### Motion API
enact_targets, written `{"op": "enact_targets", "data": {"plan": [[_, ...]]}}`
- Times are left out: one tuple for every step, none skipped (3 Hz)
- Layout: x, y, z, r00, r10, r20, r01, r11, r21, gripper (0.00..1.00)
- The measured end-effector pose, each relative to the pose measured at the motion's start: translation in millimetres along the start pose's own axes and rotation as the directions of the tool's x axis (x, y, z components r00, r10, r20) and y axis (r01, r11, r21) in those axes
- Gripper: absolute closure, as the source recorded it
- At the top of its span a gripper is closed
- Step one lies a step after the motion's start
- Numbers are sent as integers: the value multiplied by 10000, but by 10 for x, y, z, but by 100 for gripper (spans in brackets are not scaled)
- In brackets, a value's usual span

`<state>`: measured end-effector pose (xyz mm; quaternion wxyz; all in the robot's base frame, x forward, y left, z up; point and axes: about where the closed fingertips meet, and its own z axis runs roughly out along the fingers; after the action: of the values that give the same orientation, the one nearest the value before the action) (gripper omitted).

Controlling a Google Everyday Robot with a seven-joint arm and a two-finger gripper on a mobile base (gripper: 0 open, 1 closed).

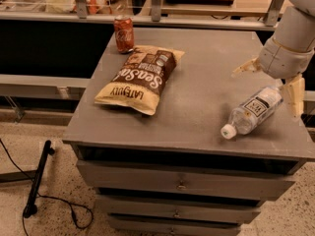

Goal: Pick blue plastic bottle

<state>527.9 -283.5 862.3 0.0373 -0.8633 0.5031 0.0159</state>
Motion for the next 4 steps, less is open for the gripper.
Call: {"op": "enact_targets", "data": {"plan": [[1,1,107,9965,-747,366,750,9972,-66,18],[-35,-18,170,9947,-965,345,970,9952,-125,41],[-195,-90,165,9968,-760,231,757,9970,161,64],[-336,-181,44,9991,302,295,-316,9983,483,87]]}}
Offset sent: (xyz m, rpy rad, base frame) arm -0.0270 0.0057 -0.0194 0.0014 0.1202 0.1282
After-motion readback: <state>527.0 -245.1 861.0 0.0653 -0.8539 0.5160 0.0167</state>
